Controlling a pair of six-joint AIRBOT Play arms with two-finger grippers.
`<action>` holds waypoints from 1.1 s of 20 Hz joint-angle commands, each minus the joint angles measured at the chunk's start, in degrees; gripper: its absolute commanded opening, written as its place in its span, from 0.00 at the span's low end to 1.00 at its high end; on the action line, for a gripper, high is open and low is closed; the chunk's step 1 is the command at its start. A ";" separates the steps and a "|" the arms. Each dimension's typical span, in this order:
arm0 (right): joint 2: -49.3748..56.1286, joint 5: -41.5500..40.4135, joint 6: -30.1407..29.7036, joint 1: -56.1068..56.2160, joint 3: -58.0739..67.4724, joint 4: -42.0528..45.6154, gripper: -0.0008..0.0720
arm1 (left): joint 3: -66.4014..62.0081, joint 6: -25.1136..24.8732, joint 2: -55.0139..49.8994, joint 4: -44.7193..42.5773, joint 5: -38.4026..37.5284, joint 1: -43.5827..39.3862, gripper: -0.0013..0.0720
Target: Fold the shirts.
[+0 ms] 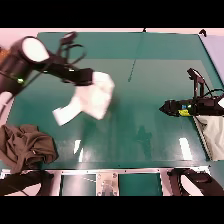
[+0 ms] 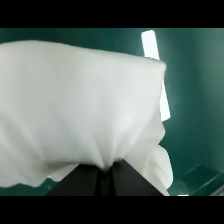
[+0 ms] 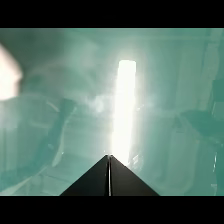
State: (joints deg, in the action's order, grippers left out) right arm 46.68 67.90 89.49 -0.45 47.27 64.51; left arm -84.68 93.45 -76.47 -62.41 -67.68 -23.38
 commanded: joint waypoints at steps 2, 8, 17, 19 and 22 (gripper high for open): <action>-0.04 -0.02 0.00 0.02 -0.02 -0.02 0.05 | -1.68 -1.73 -5.03 6.25 5.81 -11.89 0.05; -0.02 0.00 -0.02 0.00 0.07 0.00 0.11 | -2.32 -4.00 -10.05 9.11 6.16 -9.77 0.87; 2.16 0.22 -0.20 7.04 -6.91 -5.35 0.63 | 10.12 -5.42 -8.02 1.31 -6.19 12.26 0.86; 3.87 -6.71 -0.20 12.63 -10.73 -8.74 0.63 | 16.13 -5.46 -8.72 2.14 3.80 13.09 0.86; 11.69 -13.38 -0.24 20.68 -10.27 -11.67 0.70 | 17.59 -8.59 -13.66 6.05 9.77 13.09 0.86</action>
State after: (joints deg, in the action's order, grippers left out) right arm 53.08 61.52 89.36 13.54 38.24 56.86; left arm -70.52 87.33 -87.02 -59.35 -65.28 -11.51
